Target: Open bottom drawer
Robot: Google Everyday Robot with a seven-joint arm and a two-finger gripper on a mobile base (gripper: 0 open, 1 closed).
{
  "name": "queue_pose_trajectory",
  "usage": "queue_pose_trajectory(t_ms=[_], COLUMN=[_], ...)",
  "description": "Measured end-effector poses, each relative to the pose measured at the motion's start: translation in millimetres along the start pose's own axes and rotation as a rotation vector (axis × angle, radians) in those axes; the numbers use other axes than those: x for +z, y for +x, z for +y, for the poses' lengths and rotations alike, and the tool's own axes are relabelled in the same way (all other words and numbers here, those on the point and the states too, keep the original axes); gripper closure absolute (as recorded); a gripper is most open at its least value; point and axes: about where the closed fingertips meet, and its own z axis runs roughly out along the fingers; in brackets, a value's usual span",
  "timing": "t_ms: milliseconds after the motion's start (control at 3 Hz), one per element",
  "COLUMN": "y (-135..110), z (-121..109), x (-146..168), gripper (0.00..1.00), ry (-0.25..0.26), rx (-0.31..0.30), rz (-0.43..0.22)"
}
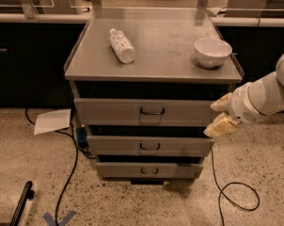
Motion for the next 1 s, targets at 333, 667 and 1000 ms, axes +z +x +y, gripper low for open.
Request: queue_pose_trajectory(t_ms=[333, 667, 1000], y=[0, 0, 4], z=[0, 0, 10], x=[0, 0, 17], gripper=[0.66, 0.89, 1.0], ry=[0.0, 0.0, -0.052], rx=[0.0, 0.0, 0.001], rz=[0.0, 0.0, -0.042])
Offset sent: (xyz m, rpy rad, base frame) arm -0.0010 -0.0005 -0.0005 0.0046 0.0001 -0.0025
